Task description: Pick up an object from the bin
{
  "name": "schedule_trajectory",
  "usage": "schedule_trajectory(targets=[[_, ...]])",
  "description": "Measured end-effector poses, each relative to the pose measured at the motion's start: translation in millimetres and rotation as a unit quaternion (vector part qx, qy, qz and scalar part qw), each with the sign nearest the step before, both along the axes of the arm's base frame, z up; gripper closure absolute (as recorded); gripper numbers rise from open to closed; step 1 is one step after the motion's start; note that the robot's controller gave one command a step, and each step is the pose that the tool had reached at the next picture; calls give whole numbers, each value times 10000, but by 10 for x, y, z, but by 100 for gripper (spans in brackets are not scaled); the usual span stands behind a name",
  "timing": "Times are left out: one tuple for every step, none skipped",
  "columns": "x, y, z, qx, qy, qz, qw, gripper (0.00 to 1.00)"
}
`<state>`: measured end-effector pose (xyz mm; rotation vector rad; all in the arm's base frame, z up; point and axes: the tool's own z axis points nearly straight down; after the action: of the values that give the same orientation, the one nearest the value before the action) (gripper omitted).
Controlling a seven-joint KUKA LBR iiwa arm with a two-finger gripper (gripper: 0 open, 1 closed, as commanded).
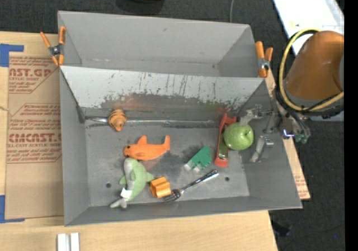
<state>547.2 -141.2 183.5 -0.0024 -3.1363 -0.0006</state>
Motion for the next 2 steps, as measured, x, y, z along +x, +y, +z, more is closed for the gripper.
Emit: schedule_trajectory(targets=[[18, 7, 46, -6, -37, 8, 10000, 0], [-160, 3, -563, -8, -102, -296, 9995, 0]])
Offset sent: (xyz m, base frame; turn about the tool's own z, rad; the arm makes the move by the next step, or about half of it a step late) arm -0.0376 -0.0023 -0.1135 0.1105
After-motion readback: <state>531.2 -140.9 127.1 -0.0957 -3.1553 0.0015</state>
